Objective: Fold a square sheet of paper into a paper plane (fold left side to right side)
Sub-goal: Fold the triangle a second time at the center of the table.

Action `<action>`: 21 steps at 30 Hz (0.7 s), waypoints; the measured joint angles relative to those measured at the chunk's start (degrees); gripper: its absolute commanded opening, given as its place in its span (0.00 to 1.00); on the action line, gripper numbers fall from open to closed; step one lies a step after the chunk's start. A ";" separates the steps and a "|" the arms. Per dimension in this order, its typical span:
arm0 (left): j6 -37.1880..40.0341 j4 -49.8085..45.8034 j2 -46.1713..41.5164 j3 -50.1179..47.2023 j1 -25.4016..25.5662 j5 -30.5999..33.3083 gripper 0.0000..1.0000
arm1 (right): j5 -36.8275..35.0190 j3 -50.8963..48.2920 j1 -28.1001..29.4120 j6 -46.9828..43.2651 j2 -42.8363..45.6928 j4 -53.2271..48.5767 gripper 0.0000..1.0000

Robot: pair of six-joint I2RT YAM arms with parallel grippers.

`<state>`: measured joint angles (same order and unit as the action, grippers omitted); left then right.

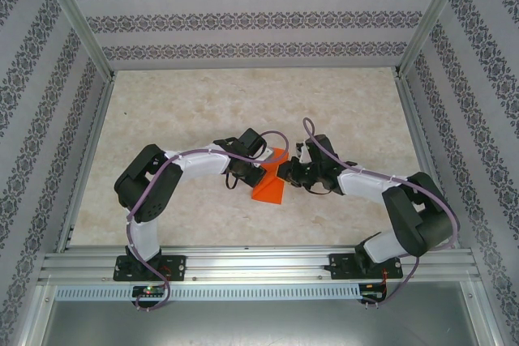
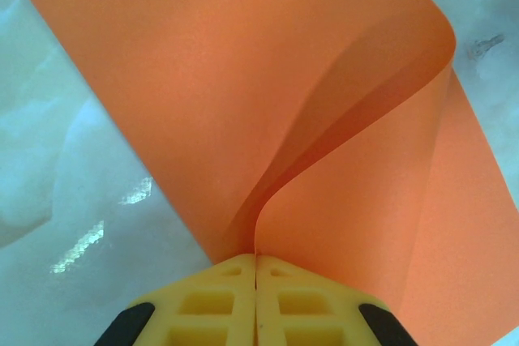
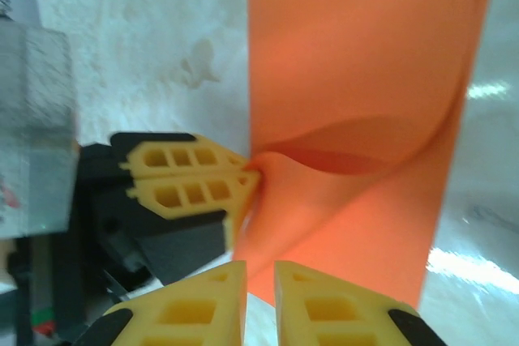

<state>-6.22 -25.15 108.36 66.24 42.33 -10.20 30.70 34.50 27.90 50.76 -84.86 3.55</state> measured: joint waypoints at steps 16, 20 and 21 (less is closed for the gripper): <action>0.00 0.02 0.02 0.00 0.00 0.00 0.09 | -0.04 1.40 1.73 4.31 -7.37 5.99 0.16; -0.02 0.02 0.02 0.00 0.00 0.00 0.09 | -0.04 1.51 1.73 4.70 -8.31 6.45 0.16; -0.02 0.02 0.00 0.00 0.00 0.00 0.09 | -0.07 1.51 1.75 4.70 -8.52 6.54 0.16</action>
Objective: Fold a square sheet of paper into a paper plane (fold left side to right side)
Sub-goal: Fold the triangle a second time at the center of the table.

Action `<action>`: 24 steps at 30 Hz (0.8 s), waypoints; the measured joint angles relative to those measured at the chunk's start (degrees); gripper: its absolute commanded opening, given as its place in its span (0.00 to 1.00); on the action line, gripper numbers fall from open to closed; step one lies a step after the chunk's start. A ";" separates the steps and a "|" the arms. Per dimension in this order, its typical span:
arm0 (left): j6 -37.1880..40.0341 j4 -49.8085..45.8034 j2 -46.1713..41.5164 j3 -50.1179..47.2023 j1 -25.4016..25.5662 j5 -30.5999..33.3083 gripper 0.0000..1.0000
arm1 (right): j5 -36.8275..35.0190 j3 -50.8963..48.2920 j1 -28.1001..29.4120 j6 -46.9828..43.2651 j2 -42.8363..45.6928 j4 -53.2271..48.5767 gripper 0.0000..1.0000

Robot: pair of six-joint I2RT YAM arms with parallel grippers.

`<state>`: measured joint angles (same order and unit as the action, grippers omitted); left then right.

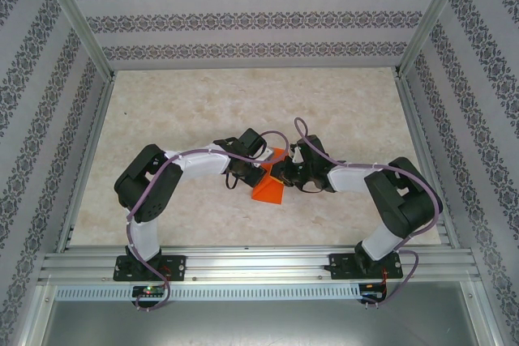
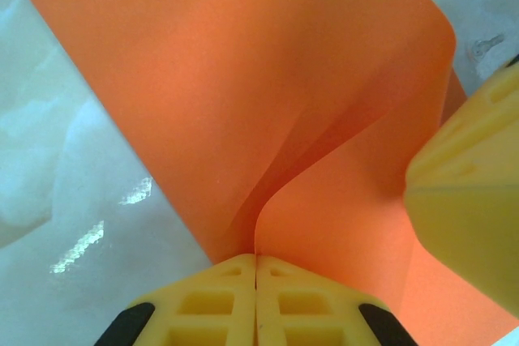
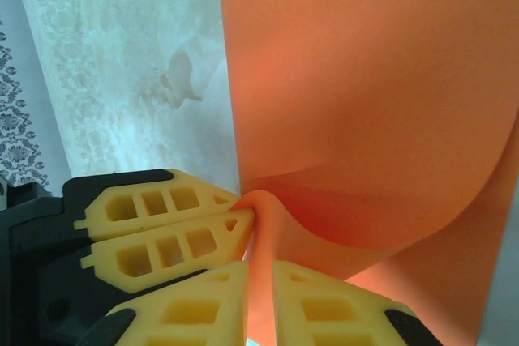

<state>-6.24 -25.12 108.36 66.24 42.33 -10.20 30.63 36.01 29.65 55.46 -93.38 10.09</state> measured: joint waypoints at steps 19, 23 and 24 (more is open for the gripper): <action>-0.02 0.02 0.00 0.00 0.00 0.48 0.08 | -1.92 0.70 0.00 -1.49 -1.01 -3.06 0.16; -0.02 0.04 0.00 0.00 0.00 0.52 0.08 | -2.14 0.70 -0.02 -1.60 -1.01 -3.65 0.16; -0.02 0.04 0.00 0.00 0.00 0.57 0.08 | -2.16 0.70 0.00 -1.60 -1.03 -3.69 0.16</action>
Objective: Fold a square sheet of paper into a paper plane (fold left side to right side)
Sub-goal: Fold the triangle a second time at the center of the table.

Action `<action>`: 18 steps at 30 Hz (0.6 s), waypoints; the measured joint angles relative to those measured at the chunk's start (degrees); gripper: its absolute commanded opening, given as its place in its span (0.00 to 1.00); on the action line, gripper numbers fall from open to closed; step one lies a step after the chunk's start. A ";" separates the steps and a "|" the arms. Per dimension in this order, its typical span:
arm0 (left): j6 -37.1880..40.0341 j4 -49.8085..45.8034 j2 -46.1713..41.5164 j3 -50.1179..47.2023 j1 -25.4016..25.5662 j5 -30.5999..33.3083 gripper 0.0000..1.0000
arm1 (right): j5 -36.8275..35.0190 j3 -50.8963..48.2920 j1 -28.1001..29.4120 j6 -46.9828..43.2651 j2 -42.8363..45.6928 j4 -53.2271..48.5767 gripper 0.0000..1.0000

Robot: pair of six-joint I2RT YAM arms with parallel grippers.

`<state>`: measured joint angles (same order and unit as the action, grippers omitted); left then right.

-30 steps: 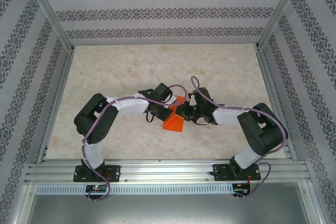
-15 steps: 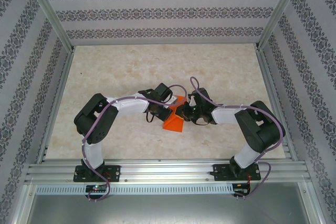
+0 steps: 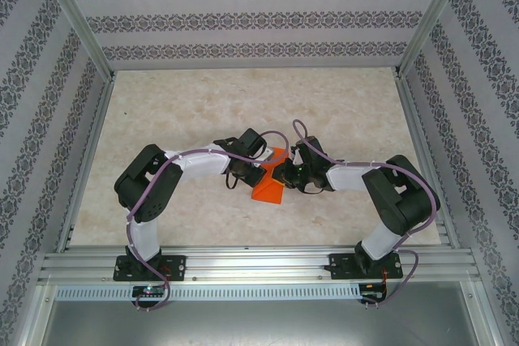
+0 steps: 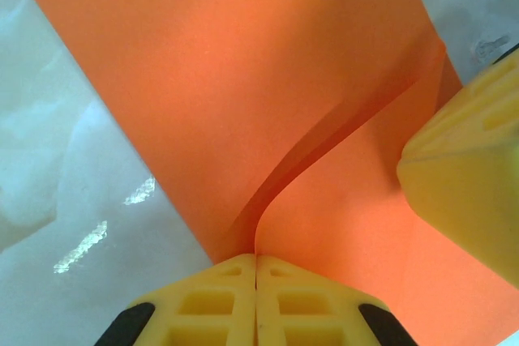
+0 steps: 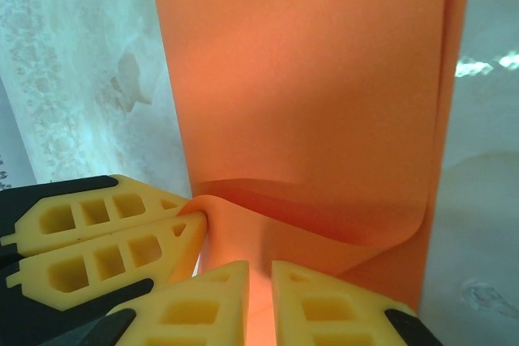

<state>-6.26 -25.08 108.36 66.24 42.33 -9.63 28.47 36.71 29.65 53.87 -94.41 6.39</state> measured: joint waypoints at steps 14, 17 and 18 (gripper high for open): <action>-0.02 0.13 0.00 0.00 0.00 0.81 0.08 | -0.61 0.44 -0.02 -1.22 -0.98 -1.36 0.17; -0.02 0.13 0.00 0.00 0.00 0.81 0.08 | -0.61 0.72 -0.02 -1.29 -1.09 -1.75 0.17; -0.02 0.13 0.00 0.00 0.00 0.81 0.09 | -0.63 0.83 -0.02 -1.29 -1.11 -1.86 0.17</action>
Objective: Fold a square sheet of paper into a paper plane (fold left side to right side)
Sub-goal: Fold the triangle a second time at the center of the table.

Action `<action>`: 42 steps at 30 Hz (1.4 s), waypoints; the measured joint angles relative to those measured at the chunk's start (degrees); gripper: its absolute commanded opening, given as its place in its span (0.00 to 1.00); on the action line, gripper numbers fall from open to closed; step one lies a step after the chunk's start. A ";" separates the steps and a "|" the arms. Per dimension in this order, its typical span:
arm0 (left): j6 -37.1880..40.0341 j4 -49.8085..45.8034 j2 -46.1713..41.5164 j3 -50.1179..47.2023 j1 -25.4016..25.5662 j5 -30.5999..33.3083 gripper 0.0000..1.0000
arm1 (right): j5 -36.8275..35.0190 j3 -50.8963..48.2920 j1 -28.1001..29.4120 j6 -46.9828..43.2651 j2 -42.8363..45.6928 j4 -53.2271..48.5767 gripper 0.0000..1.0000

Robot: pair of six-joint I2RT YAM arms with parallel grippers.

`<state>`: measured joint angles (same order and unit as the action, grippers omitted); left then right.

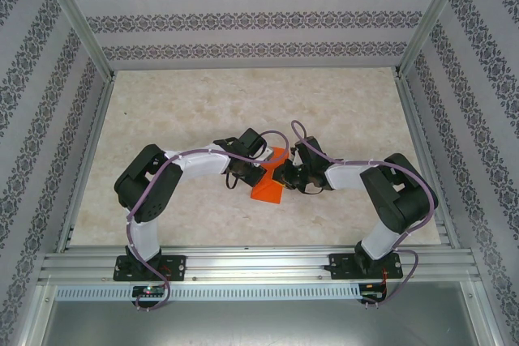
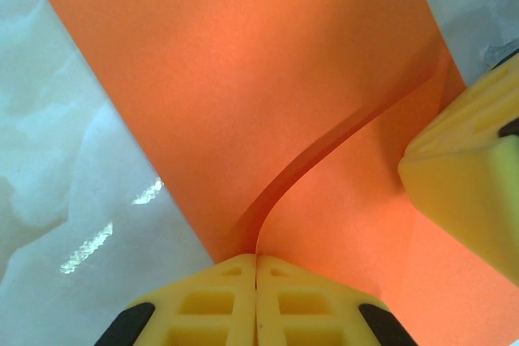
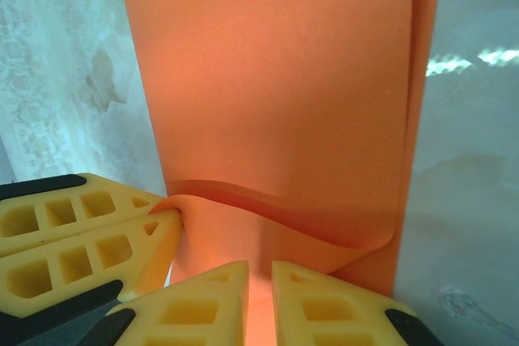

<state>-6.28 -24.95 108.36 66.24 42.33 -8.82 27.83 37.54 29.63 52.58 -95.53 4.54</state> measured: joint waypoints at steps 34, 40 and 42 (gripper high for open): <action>-7.98 3.15 -18.12 -7.89 -1.07 -8.28 0.31 | -1.03 4.44 0.02 -1.25 -2.38 -6.99 0.16; -13.84 7.98 -18.47 -12.76 -0.72 -17.00 0.30 | -1.03 4.48 0.02 -1.27 -2.38 -7.13 0.16; -15.02 9.20 -18.25 -12.83 -0.24 -18.82 0.30 | -1.03 4.52 0.02 -1.27 -2.38 -7.17 0.16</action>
<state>-21.30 -15.75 90.11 53.41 42.09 -27.64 26.81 42.06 29.65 51.31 -97.91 -2.63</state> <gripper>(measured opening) 0.304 0.164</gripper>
